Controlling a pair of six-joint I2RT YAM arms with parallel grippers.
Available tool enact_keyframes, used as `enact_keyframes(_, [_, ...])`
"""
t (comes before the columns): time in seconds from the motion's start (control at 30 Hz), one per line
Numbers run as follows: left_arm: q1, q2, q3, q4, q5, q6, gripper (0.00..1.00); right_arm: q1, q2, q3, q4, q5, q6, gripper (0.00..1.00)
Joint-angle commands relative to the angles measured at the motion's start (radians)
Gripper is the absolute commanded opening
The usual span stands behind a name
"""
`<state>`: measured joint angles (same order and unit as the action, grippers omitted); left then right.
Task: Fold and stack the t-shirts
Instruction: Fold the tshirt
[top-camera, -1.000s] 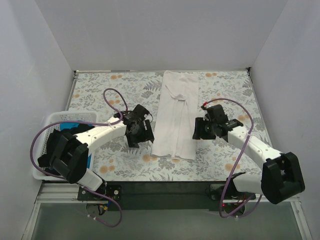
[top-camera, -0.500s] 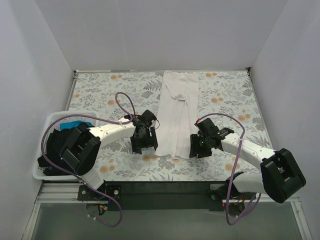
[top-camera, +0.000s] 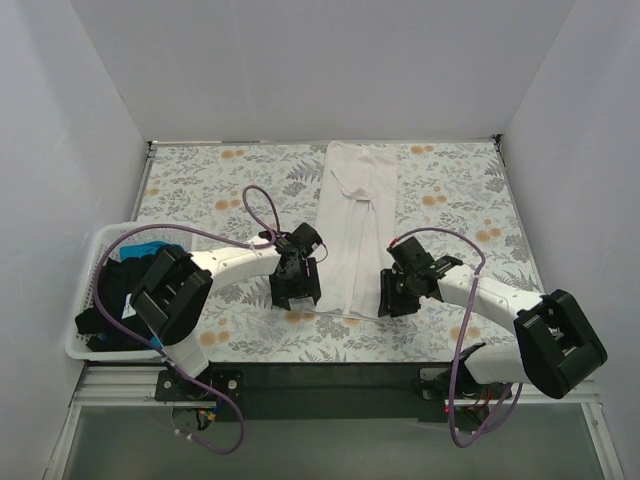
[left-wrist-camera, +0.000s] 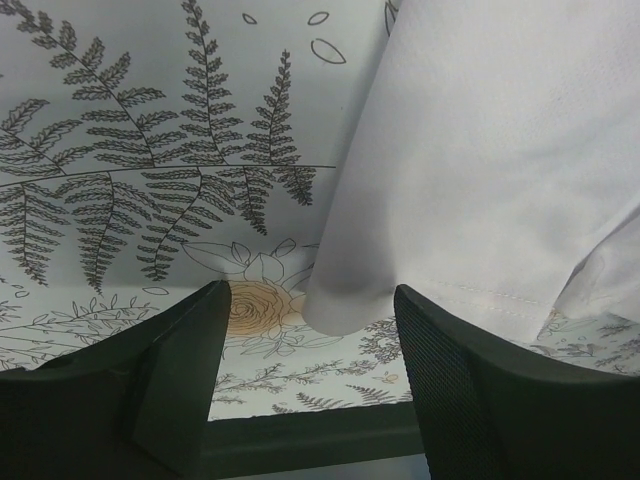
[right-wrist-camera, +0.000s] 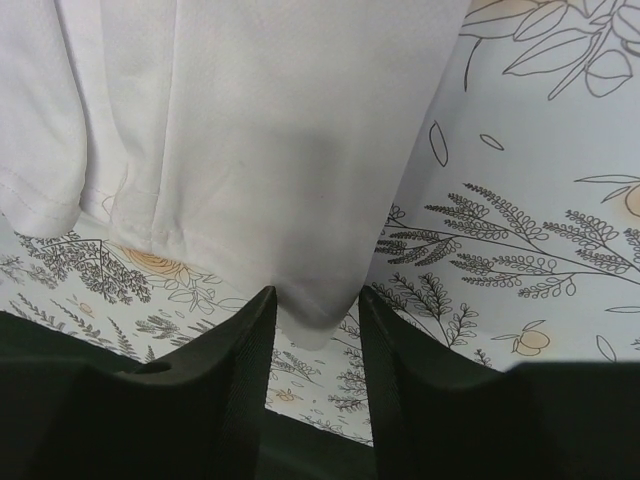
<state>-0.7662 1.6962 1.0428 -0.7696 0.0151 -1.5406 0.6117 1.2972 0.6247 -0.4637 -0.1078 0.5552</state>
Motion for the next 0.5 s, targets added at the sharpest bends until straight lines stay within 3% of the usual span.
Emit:
enact_keyframes(0.0, [-0.012,0.008,0.019,0.009,-0.001,0.0,0.65,0.008,0.002,-0.017,0.013,0.005,0.02,0.44])
enact_keyframes(0.23, [-0.019,0.048,0.017,0.013,-0.003,0.0,0.58,0.008,0.022,-0.02,0.013,-0.013,0.015,0.29])
enact_keyframes(0.27, [-0.019,0.051,0.016,0.013,-0.003,-0.001,0.57,0.008,0.024,-0.02,0.014,-0.015,0.014,0.24])
enact_keyframes(0.33, [-0.019,0.054,0.011,0.012,-0.003,-0.003,0.49,0.007,0.028,-0.019,0.014,-0.023,0.012,0.17])
enact_keyframes(0.4, [-0.021,0.053,0.007,0.009,-0.003,-0.001,0.39,0.007,0.024,-0.019,0.011,-0.032,0.009,0.04])
enact_keyframes(0.47, [-0.022,0.034,-0.001,-0.002,-0.003,0.0,0.17,0.008,0.005,-0.014,-0.003,-0.047,0.002,0.01])
